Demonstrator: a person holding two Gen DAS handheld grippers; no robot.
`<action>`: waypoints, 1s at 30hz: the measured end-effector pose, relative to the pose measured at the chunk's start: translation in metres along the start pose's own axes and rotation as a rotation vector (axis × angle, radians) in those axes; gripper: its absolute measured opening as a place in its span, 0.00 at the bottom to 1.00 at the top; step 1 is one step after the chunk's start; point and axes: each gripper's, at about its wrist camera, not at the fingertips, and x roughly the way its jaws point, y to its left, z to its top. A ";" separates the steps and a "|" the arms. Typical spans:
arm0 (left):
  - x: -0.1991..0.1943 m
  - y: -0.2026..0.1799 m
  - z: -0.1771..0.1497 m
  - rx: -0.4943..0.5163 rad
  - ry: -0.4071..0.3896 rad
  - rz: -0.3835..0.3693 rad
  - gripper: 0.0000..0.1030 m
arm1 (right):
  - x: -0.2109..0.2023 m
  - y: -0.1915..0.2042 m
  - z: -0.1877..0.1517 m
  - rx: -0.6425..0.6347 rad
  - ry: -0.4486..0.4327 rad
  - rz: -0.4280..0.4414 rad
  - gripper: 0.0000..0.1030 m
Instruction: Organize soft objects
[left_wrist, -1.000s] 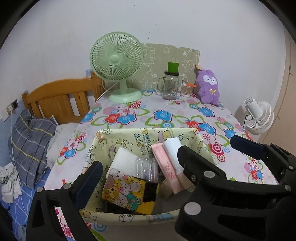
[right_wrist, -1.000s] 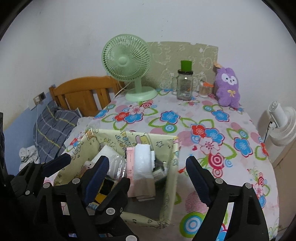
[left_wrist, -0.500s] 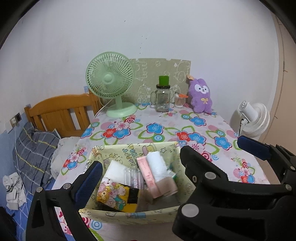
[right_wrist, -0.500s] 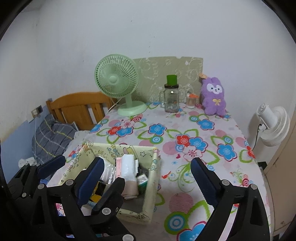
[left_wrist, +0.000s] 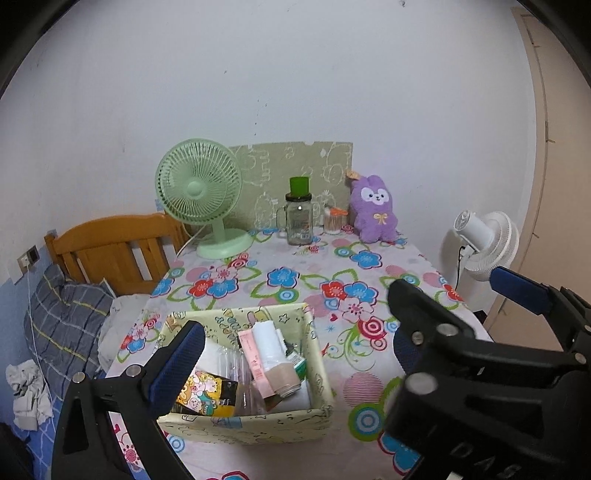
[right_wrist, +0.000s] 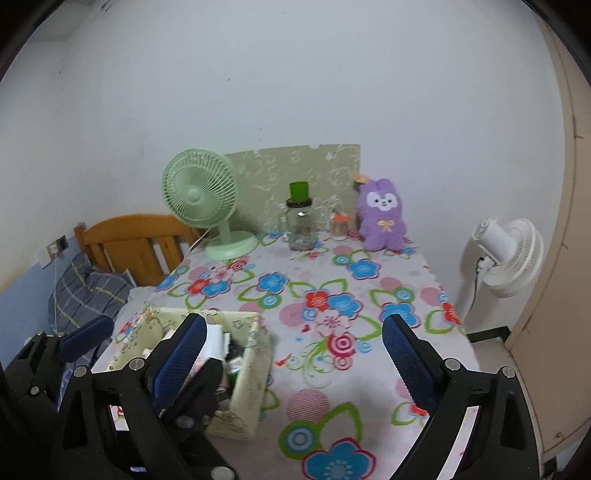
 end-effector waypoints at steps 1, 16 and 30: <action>-0.002 -0.002 0.001 0.001 -0.004 0.001 1.00 | -0.003 -0.004 0.000 0.007 -0.007 -0.002 0.95; -0.029 -0.022 0.010 0.007 -0.059 0.012 1.00 | -0.052 -0.057 0.000 0.082 -0.099 -0.098 0.97; -0.037 -0.020 0.004 -0.016 -0.063 0.002 1.00 | -0.071 -0.071 -0.012 0.095 -0.103 -0.150 0.98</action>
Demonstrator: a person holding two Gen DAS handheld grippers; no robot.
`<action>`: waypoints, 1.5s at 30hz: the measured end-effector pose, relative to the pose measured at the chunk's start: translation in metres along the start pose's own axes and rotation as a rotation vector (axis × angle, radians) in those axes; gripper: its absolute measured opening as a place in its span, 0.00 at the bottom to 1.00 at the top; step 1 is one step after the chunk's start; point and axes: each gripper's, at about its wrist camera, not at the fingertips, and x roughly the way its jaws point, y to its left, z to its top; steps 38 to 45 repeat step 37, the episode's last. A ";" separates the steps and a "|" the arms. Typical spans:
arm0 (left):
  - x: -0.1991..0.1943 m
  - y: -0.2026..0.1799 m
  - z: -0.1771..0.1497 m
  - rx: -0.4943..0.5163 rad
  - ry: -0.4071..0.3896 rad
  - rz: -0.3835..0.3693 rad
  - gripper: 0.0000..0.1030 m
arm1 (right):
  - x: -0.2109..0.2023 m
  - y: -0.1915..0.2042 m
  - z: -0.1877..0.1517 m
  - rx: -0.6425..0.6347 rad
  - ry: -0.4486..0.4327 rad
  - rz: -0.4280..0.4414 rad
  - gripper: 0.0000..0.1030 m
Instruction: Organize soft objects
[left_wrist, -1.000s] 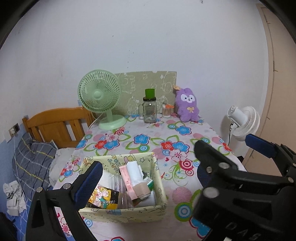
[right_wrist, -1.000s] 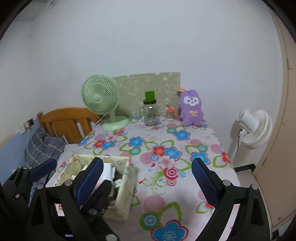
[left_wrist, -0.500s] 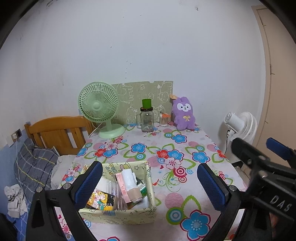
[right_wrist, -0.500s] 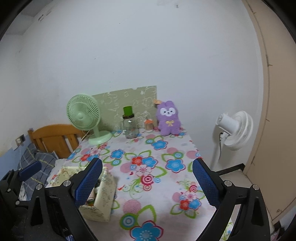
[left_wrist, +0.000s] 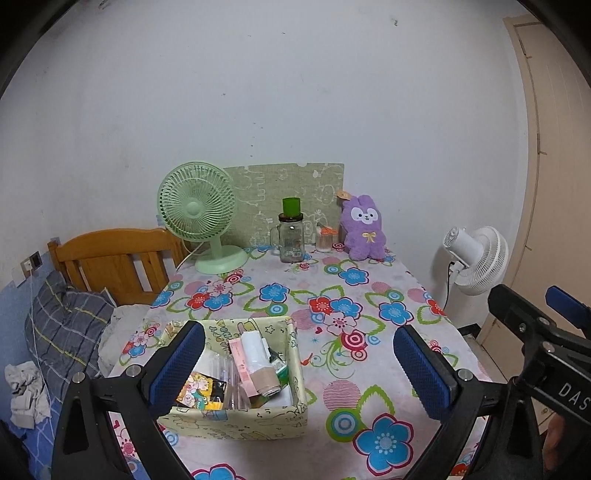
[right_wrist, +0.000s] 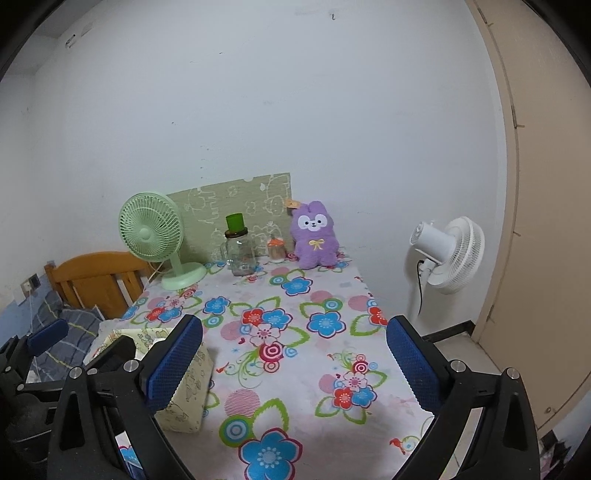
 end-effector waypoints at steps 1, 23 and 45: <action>0.000 0.001 0.000 -0.003 0.001 0.002 1.00 | 0.000 0.000 0.000 0.000 -0.002 0.000 0.98; -0.007 0.020 0.001 -0.051 -0.020 0.048 1.00 | -0.001 0.012 0.002 -0.023 -0.014 0.029 0.99; 0.002 0.026 0.004 -0.058 -0.022 0.053 1.00 | 0.007 0.023 0.001 -0.048 -0.007 0.033 0.99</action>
